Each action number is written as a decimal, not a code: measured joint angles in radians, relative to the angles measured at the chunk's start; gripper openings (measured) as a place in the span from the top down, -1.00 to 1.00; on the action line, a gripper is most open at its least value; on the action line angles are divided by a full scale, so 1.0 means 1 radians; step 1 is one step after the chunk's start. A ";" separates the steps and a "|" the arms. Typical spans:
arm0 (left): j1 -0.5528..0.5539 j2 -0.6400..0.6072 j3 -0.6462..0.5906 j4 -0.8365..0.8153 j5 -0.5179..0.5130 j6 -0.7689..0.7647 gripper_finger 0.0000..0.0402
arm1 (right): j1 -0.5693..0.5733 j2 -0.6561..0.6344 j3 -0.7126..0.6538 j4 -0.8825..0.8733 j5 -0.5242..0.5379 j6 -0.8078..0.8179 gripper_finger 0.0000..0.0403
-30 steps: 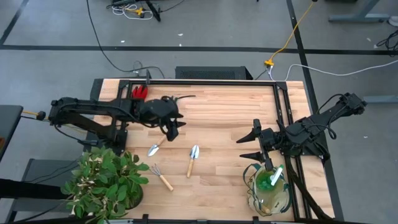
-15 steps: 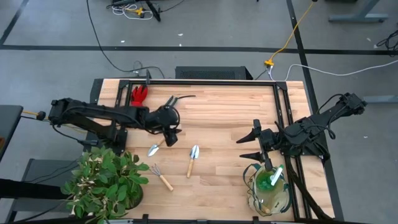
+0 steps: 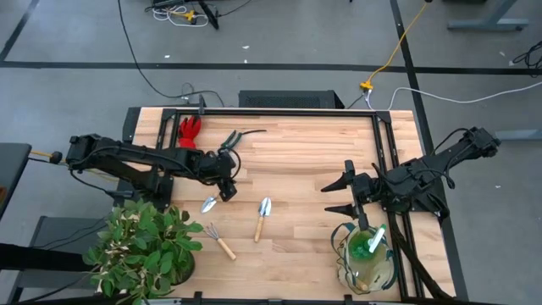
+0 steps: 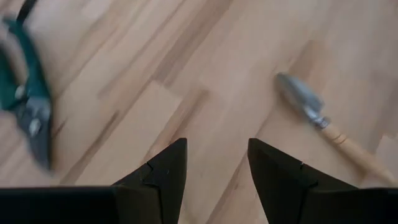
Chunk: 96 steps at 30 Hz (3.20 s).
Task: Pick & Place Garden tools in Gardening bag
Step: Put the left brown trowel into the white gardening bag
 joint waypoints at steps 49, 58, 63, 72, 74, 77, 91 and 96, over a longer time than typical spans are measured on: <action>0.095 0.303 0.001 -0.147 0.212 -0.104 -0.18 | -0.020 0.000 0.000 -0.048 0.000 0.008 -0.23; 0.095 0.339 0.001 -0.108 0.190 -0.107 -0.18 | -0.020 0.000 0.000 -0.048 0.000 0.034 -0.23; 0.095 0.340 0.001 -0.107 0.179 -0.107 -0.18 | -0.020 0.000 0.000 -0.049 0.000 0.034 -0.23; 0.095 0.340 0.001 -0.108 0.154 -0.106 -0.18 | -0.020 0.000 0.000 -0.048 0.000 0.034 -0.23; 0.095 0.340 0.001 -0.108 0.154 -0.104 -0.18 | -0.020 0.000 0.000 -0.048 0.000 0.034 -0.23; 0.095 0.340 0.001 -0.108 0.151 -0.104 -0.18 | -0.020 0.000 0.000 -0.048 0.000 0.034 -0.23; 0.095 0.391 0.000 -0.094 0.185 -0.110 -0.18 | -0.020 0.000 0.000 -0.048 0.000 0.028 -0.23; 0.095 0.391 0.000 -0.095 0.194 -0.107 -0.13 | -0.020 0.000 0.000 -0.048 0.000 0.031 -0.23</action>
